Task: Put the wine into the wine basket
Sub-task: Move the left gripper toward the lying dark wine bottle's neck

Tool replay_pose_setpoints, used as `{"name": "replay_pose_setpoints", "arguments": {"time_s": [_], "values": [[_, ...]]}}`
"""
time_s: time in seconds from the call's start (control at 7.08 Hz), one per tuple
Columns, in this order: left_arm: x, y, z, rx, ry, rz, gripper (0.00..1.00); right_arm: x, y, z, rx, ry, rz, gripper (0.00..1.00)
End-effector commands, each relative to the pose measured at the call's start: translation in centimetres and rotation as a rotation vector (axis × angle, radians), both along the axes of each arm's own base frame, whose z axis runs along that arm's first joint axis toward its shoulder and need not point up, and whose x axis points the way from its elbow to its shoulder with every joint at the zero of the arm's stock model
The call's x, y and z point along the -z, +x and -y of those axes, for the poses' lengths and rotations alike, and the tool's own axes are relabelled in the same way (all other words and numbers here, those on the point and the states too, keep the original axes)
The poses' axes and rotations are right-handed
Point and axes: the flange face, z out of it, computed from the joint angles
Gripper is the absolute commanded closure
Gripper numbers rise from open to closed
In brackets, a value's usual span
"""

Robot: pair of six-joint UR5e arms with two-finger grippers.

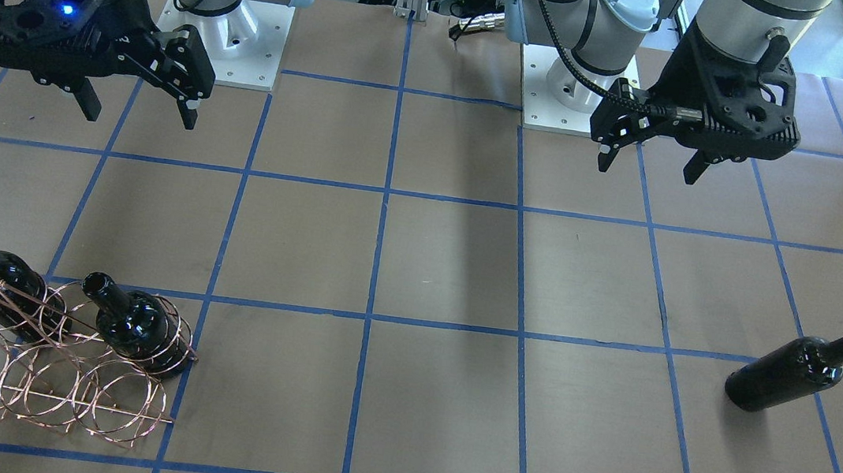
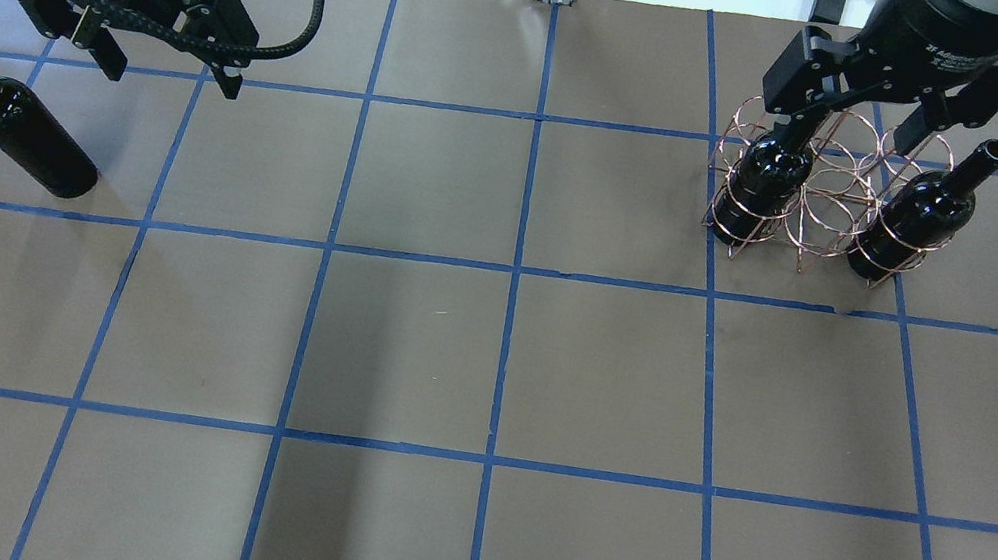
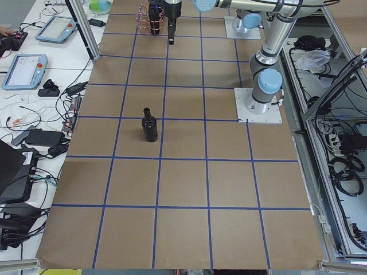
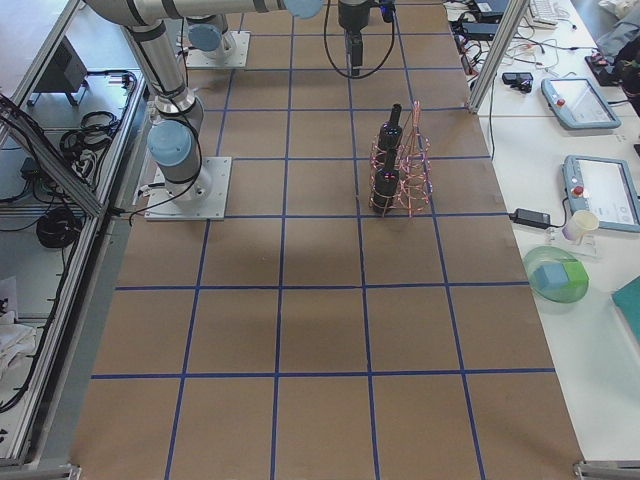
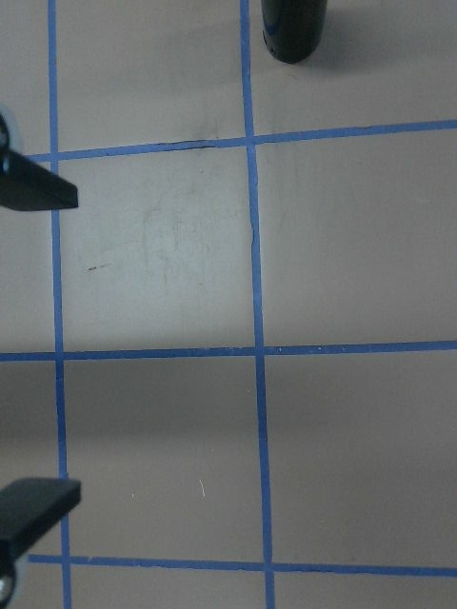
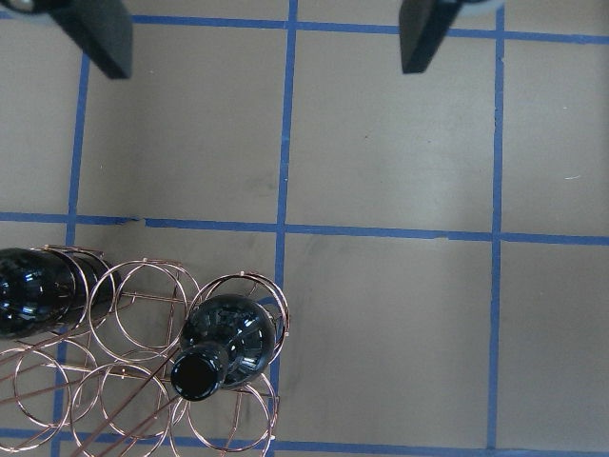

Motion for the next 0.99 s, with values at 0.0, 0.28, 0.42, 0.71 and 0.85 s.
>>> {"name": "replay_pose_setpoints", "arguments": {"time_s": [0.0, 0.28, 0.42, 0.71, 0.85], "values": [[0.06, 0.04, -0.05, -0.001, 0.004, -0.002, 0.00, -0.03, 0.22, -0.06, -0.003, -0.003, 0.007, 0.00], [0.24, 0.07, 0.03, 0.000, 0.010, 0.001, 0.00, -0.07, 0.11, -0.02, -0.003, -0.008, -0.003, 0.00], [0.26, 0.29, -0.06, -0.003, 0.018, 0.001, 0.00, -0.08, 0.13, -0.02, -0.003, -0.008, -0.002, 0.00], [0.27, 0.64, -0.39, -0.011, 0.036, 0.006, 0.00, -0.08, 0.13, -0.02, -0.003, -0.008, -0.002, 0.00], [0.39, 0.64, -0.25, -0.011, 0.036, 0.006, 0.00, -0.09, 0.10, -0.01, -0.003, -0.009, -0.005, 0.00]]}}
